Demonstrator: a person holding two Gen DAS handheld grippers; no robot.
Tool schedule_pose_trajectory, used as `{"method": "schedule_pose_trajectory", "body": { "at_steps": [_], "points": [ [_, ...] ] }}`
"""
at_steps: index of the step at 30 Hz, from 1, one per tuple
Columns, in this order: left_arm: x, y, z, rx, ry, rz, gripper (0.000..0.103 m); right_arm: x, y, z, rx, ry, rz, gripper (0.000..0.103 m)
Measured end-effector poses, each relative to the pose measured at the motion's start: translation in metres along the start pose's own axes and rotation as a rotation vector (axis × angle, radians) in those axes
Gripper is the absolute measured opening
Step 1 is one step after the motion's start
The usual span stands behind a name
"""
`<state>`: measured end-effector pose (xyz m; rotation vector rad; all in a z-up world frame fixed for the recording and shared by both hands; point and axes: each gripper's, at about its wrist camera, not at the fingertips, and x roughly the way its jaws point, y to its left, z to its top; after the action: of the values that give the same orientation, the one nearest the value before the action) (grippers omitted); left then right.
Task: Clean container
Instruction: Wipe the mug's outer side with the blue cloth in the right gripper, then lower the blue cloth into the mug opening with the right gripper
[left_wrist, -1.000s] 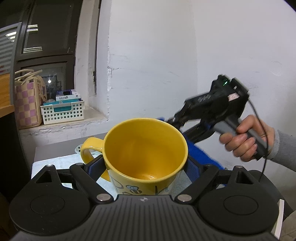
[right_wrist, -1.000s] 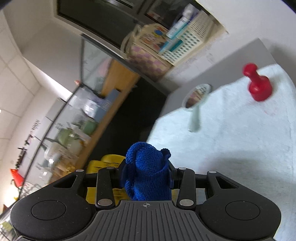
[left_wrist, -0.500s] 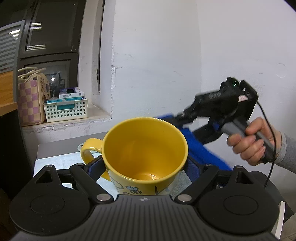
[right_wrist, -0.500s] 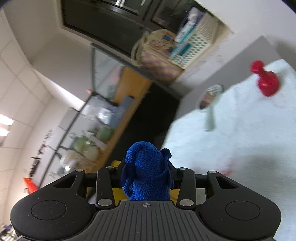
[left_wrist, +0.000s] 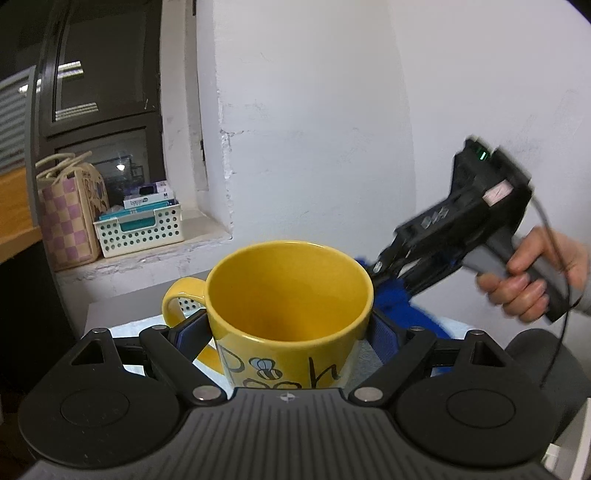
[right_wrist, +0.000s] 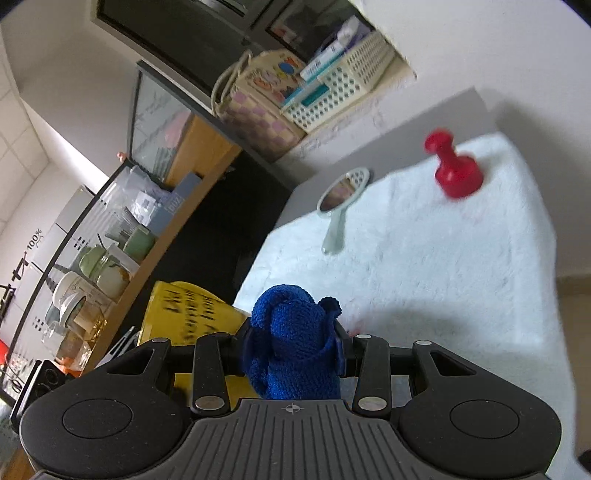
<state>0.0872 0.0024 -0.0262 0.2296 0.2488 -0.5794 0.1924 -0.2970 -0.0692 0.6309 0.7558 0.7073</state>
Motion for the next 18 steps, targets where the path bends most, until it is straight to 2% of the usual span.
{"method": "schedule_pose_trajectory", "body": {
  "at_steps": [6,13,18],
  "points": [
    [0.004,-0.029,0.004,0.133,-0.004,0.052,0.092,-0.038,0.005,0.009,-0.017,-0.050,0.020,0.043],
    [0.007,-0.064,0.003,0.323,-0.005,0.086,0.092,-0.066,0.030,0.016,-0.110,-0.023,0.040,0.043],
    [0.011,-0.080,0.000,0.407,0.000,0.109,0.092,-0.081,0.055,0.018,-0.187,0.019,0.077,0.043]
  ]
}}
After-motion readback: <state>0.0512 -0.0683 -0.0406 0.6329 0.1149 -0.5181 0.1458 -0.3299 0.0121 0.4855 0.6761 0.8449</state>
